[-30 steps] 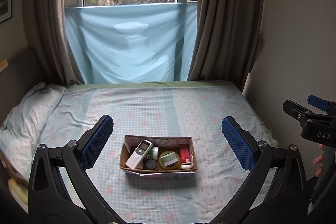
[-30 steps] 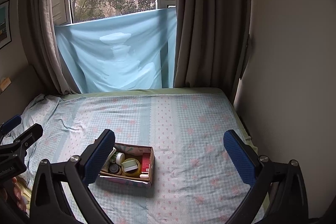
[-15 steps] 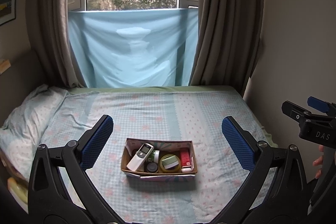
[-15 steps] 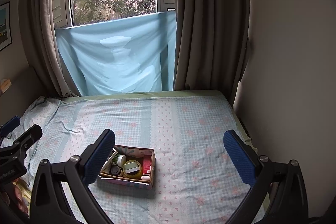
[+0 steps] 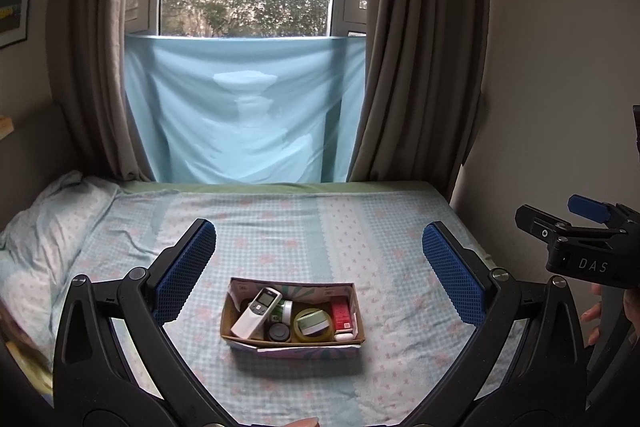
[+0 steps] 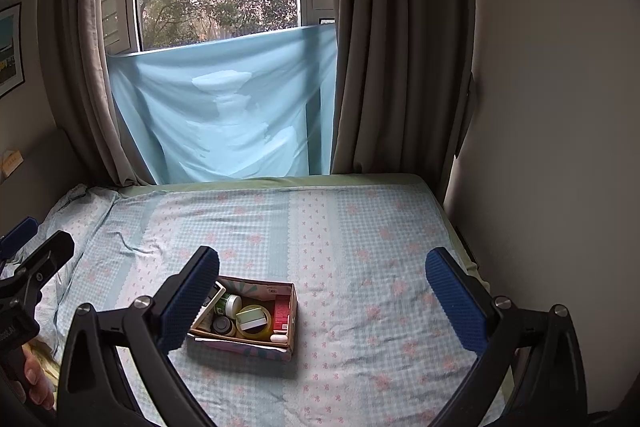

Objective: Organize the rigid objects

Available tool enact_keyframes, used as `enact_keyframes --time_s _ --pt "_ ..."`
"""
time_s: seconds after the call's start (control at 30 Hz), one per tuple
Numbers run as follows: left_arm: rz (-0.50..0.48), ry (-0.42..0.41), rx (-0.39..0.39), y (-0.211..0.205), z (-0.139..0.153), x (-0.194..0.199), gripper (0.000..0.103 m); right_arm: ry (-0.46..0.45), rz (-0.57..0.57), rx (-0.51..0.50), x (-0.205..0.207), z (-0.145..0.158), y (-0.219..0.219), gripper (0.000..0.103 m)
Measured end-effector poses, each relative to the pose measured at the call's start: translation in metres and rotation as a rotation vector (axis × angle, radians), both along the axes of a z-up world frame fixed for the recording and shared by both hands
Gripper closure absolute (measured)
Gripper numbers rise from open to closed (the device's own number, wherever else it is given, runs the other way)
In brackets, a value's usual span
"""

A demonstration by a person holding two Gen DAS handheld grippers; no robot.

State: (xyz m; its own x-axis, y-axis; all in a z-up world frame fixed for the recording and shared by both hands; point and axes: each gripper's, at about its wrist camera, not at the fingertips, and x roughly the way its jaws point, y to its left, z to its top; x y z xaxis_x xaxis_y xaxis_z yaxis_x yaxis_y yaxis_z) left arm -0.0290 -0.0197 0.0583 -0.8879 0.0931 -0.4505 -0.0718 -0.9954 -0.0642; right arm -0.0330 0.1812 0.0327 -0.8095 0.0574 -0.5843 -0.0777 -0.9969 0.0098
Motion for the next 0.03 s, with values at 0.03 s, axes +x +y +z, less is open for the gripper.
enact_keyframes --time_s 0.03 --pt "0.002 0.003 -0.006 0.0005 0.0007 0.0004 0.0 0.001 0.0 0.0 0.0002 0.0001 -0.0001 0.0"
